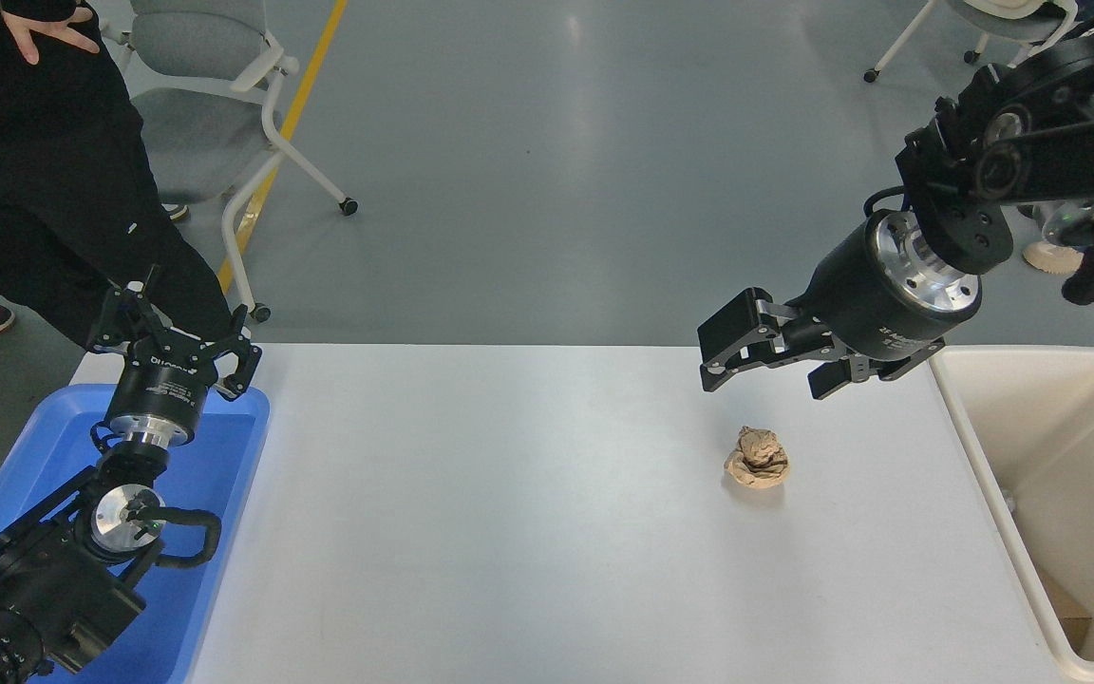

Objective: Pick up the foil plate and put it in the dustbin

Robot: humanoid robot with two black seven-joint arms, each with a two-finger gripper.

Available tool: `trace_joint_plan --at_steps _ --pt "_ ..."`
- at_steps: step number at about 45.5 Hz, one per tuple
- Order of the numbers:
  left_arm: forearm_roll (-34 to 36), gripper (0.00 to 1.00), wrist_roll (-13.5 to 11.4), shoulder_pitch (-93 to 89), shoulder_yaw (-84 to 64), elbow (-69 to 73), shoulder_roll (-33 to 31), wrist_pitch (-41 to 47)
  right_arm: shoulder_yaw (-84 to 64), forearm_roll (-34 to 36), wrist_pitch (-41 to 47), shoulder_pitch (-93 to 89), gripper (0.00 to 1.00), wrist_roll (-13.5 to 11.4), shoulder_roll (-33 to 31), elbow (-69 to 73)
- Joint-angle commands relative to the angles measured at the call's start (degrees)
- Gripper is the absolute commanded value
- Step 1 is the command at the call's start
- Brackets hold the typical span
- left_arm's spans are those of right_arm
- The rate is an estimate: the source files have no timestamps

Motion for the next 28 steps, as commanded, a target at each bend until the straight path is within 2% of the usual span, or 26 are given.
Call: trace_joint_plan --at_steps 1,28 --pt "0.0 0.99 0.0 0.0 0.0 0.0 0.0 0.0 0.0 0.0 0.0 0.0 1.00 0.0 0.2 -0.1" --pt "0.0 0.99 0.0 0.0 0.0 -0.1 0.0 0.0 0.5 0.1 -0.1 0.0 1.00 0.0 1.8 -0.3"
